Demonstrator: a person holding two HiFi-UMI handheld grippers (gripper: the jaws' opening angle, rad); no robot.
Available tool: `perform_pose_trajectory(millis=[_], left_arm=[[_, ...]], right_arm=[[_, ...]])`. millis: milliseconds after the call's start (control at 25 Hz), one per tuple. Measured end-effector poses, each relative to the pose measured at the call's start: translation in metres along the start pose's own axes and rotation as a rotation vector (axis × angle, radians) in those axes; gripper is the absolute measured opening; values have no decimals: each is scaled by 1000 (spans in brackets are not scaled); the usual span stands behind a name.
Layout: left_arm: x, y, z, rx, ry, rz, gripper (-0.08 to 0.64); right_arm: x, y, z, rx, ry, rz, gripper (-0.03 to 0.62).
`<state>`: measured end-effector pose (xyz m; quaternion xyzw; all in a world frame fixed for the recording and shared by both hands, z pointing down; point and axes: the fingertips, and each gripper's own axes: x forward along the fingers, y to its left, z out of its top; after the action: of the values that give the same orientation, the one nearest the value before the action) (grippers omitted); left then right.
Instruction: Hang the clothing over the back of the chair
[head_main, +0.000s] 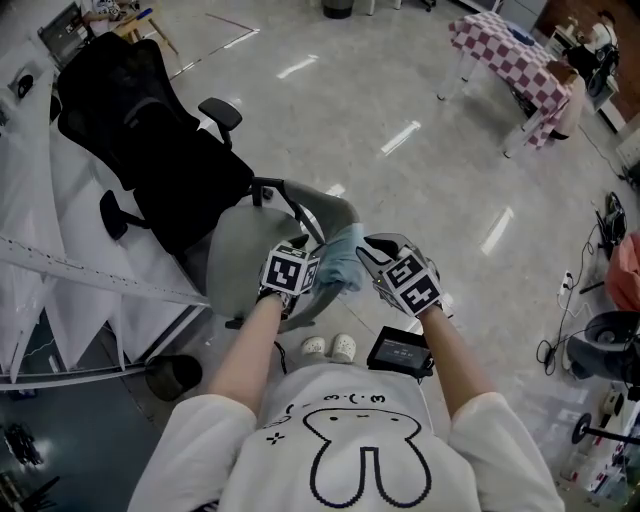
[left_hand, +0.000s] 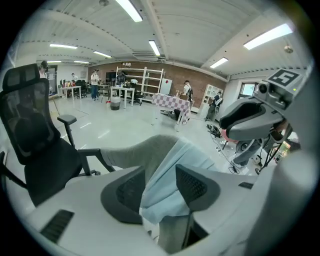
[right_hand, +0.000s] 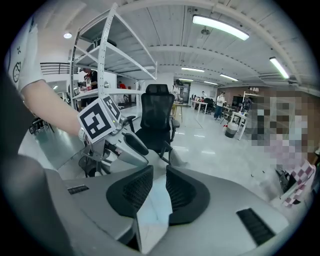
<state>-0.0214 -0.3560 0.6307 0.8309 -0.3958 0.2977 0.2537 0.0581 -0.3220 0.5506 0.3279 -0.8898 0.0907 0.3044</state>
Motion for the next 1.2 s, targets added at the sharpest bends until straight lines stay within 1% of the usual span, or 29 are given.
perform_pose_trajectory(millis=[160,280,400,640,760,880,960,1040,1080,1200], left_arm=[[-12,-5,15,31,-30,-9,216],[-22,-9,26,30,-59,-16,215],[-32,-12,36,29,-87,-29,198],[-53,-21,59,84,-147,-56,193],[-65,-29,72,123,-194,-61,147],[-76,-38,84,177,-234,-53,105],[-83,-40,91,190,-264,-44,88],[-91,-43,98,188,-298,-49,32],[-95,-45,102,187,-315,-56,21],[-111,-52,116,201,-378,-67,21]], right_arm=[[-6,-4,6,-16,-4,-23,78],[-12,-8,15,-29,-27,-53,78],[-18,-11,28,-33,-62,-92,78],[-27,-14,46,-20,-103,-143,69],[-36,-15,54,17,-152,-181,52],[-45,-14,65,27,-211,-227,0],[-51,-11,73,21,-249,-240,0],[-57,-8,82,16,-286,-250,-2],[-61,-6,87,17,-304,-259,-2],[-73,-10,96,32,-350,-304,-2]])
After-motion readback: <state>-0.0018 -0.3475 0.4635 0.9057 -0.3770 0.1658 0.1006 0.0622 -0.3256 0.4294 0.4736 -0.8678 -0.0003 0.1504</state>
